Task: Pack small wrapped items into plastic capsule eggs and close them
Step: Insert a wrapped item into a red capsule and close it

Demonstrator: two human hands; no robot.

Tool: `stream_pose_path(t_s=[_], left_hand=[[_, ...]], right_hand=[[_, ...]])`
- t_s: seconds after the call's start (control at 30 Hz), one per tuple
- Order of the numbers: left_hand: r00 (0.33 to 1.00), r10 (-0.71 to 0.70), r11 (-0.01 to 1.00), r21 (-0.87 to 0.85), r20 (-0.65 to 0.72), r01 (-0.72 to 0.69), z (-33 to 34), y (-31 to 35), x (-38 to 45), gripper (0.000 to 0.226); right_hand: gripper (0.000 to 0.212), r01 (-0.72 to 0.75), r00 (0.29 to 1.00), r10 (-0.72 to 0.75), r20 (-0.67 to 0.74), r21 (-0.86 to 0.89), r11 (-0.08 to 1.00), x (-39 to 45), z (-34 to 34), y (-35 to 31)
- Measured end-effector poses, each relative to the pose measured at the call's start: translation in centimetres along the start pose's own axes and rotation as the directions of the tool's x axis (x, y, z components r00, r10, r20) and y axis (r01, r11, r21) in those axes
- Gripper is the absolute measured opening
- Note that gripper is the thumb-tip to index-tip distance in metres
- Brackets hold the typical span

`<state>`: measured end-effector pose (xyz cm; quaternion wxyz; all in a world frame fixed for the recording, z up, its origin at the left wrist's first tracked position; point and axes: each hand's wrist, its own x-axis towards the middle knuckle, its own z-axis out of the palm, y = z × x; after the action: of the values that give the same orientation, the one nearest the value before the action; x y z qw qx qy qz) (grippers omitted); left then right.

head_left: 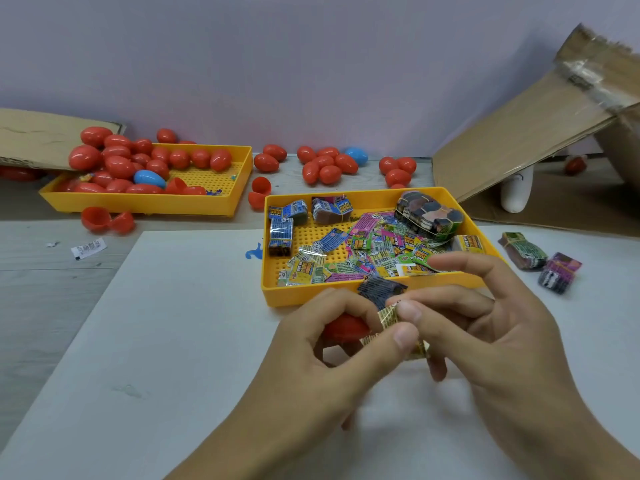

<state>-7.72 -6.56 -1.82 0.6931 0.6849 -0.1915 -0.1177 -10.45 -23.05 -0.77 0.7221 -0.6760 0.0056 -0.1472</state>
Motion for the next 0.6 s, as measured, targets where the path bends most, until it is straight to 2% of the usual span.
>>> stream_pose_path(t_s=[0.1,0.2,0.27,0.37,0.47,0.53,0.6], left_hand=[[0.999,0.011,1.000,0.008,-0.039,-0.011,0.0,0.0,0.1,0.028],[0.998,0.011,0.997,-0.070,-0.055,-0.015,-0.2,-0.2,0.3,0.022],[0.998,-0.023,0.993,-0.120,-0.060,0.015,-0.4,-0.2,0.4,0.023],[0.995,-0.089,0.977,-0.200,-0.043,0.079,-0.6,0.1,0.6,0.020],[0.993,-0.111,0.966,-0.229,0.039,0.117,-0.8,0.2,0.6,0.024],[0.989,-0.112,0.965,-0.228,0.094,0.131,-0.9,0.3,0.5,0.028],[0.987,-0.105,0.972,-0.198,0.122,0.128,-0.8,0.4,0.5,0.029]], right_hand=[[0.048,0.027,1.000,-0.027,-0.012,0.006,1.000,-0.2,0.2,-0.2],[0.052,0.040,0.997,-0.040,-0.058,-0.011,0.999,-0.3,0.2,-0.3],[0.049,0.038,0.998,-0.039,-0.042,-0.022,0.999,-0.2,0.1,-0.3],[0.051,0.042,0.997,-0.034,0.074,-0.109,0.993,-0.1,-0.4,-0.1],[0.045,0.053,0.986,-0.025,0.165,-0.163,0.985,0.0,-0.8,0.3],[0.049,0.024,0.973,0.006,0.232,-0.128,0.992,0.1,-1.0,0.4],[0.056,-0.065,0.949,0.079,0.305,-0.056,0.996,0.2,-1.3,0.4]])
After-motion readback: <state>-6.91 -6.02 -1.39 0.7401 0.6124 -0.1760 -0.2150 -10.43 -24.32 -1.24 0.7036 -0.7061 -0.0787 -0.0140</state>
